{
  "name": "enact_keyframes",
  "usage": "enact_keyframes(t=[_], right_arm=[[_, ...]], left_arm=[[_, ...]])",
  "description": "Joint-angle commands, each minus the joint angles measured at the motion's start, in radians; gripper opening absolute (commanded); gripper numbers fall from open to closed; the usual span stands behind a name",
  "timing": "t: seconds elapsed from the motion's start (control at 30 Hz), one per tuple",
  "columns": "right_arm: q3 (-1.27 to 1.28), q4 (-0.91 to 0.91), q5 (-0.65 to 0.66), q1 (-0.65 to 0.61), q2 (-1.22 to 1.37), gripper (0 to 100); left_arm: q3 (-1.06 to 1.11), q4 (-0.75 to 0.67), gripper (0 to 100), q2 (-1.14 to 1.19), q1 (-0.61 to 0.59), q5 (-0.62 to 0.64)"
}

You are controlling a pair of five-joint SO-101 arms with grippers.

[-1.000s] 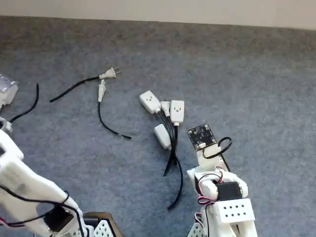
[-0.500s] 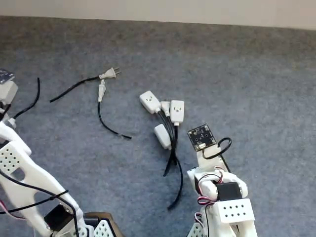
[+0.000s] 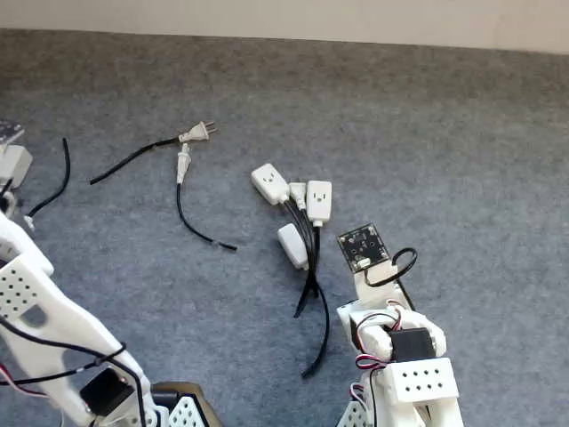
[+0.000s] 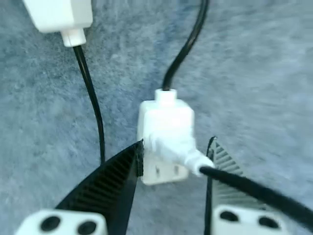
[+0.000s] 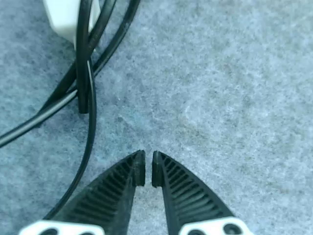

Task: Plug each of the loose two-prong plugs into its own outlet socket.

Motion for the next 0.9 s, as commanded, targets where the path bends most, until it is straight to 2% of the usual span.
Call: enact_keyframes(t=[0.0,0.17,0.3,0.5,0.7,0.87], right_arm=[[-0.005,-0.018,0.009,0.010,-0.010,3.7],[-0.005,-0.016,0.009,0.010,-0.010,3.7],[-0.005,-0.013,0.011,0.010,-0.010,3.7],[-0.005,-0.012,0.011,0.010,-0.010,3.7],[-0.004,-0.013,0.011,0.012,-0.010,3.7],[-0.002,-0.016,0.011,0.012,-0.010,3.7]], left_arm=[[0.199,0.012,22,-0.260,0.077,0.057],[0.404,0.011,22,-0.469,0.136,0.235],[0.429,0.009,22,-0.575,0.162,0.388],[0.432,0.009,22,-0.639,0.271,0.414],[0.432,0.009,22,-0.645,0.466,0.417],[0.427,0.008,22,-0.638,0.604,0.545]])
